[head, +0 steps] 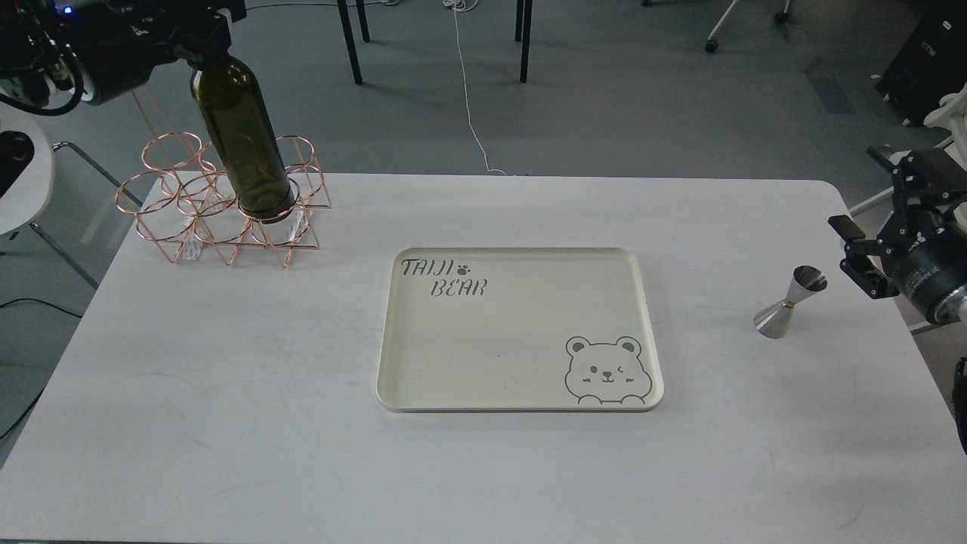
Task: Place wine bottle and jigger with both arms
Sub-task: 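Lower the bottle into the copper rack with the left gripper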
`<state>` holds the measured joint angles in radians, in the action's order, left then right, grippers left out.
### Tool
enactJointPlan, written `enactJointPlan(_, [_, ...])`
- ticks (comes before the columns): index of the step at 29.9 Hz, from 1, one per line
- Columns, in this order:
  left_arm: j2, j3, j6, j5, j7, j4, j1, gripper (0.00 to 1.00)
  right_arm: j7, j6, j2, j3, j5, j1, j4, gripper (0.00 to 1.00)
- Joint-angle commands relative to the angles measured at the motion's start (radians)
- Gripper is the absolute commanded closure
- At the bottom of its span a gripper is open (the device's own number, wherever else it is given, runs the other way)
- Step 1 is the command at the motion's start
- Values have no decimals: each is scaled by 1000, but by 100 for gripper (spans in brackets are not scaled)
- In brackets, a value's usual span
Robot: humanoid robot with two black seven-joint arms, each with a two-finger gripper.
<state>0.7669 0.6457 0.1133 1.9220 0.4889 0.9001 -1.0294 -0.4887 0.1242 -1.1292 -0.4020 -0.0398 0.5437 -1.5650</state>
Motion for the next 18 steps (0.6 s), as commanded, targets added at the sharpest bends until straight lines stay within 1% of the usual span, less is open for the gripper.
enactJointPlan(1, [-3,2,-26,0,0,-3,31,93,0,0,-1,0,0,-10,0,1])
enactJointPlan(8, [-37,5,-69,-1,0,-30,83,91,0,0,0,2,0,-15,0,1])
enactJointPlan(15, [-64,5,-76,-4,0,-44,118,82,0,0,0,3,1,-15,-3,1])
enactJointPlan(17, [-69,5,-76,-4,0,-44,120,78,0,0,0,5,0,-16,-3,1])
enactJointPlan(18, [-69,5,-76,-4,0,-46,120,73,0,0,0,5,1,-15,-3,1])
